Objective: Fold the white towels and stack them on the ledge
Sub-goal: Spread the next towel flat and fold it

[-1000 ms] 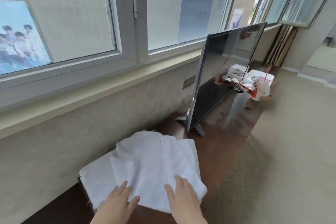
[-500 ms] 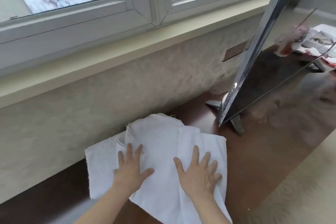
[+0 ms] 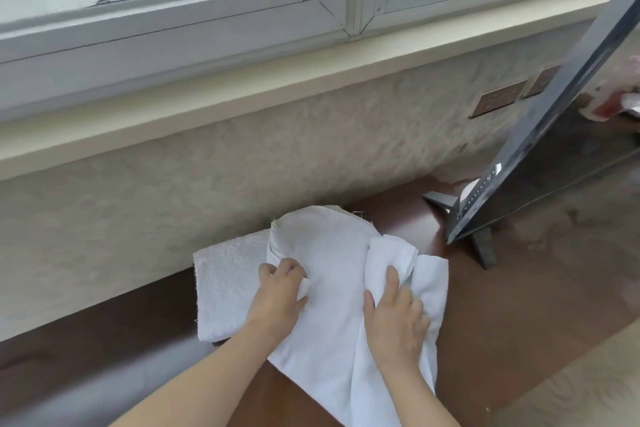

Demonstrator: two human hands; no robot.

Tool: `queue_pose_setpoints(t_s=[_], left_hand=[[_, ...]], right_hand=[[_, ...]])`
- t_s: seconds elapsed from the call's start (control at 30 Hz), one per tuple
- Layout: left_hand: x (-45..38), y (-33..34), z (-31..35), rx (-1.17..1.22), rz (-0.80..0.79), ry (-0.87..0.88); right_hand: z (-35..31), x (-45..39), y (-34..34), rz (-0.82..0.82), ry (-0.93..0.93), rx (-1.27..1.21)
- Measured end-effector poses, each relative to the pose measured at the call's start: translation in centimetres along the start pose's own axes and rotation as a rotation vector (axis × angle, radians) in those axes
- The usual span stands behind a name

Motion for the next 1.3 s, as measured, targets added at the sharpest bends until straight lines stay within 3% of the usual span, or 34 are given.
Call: queue_pose_setpoints(t_s=[0.1, 0.3, 0.5, 0.7, 0.83, 1.07, 1.2, 1.3], left_hand=[[0.9, -1.2, 0.9, 0.027, 0.049, 0.058], [5.5, -6.3, 1.8, 0.134, 0.239, 0.217], [13.3, -12.0, 0.0, 0.219, 0.365, 0.319], [25.0, -21.7, -7.2, 0.272, 0.682, 0.369], [32.4, -26.6, -15.5, 0.217, 0.805, 0.303], [42.8, -30.1, -30.0, 0.073, 0.917, 0.075], [47.2, -28.8, -38.0, 0.125, 0.971, -0.128], [50.3, -25.5, -45.3, 0.184, 0.908, -0.360]], right_hand=[[0.2, -0.3, -1.0, -0.059, 0.002, 0.026], [-2.1, 3.1, -5.6, 0.019, -0.025, -0.128], [-11.8, 10.4, -10.4, 0.081, -0.218, -0.218], [-24.7, 22.0, -15.0, 0.242, -0.440, -0.421], [-33.6, 29.4, -15.3, 0.247, -0.567, -0.524], [-46.6, 40.2, -11.4, 0.111, -0.782, -0.528], [-49.5, 41.3, -7.3, 0.047, -0.839, -0.459], [-48.5, 39.0, -1.6, -0.054, -0.752, -0.313]])
Point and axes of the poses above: each hand's wrist, its own x-axis away from the middle knuckle, its own y-axis out of the palm, z = x × y, the point moved 9 cm from there along -x, towards the middle knuckle, and after that the axes turned 2 degrees about y, right-handed, at the moved point
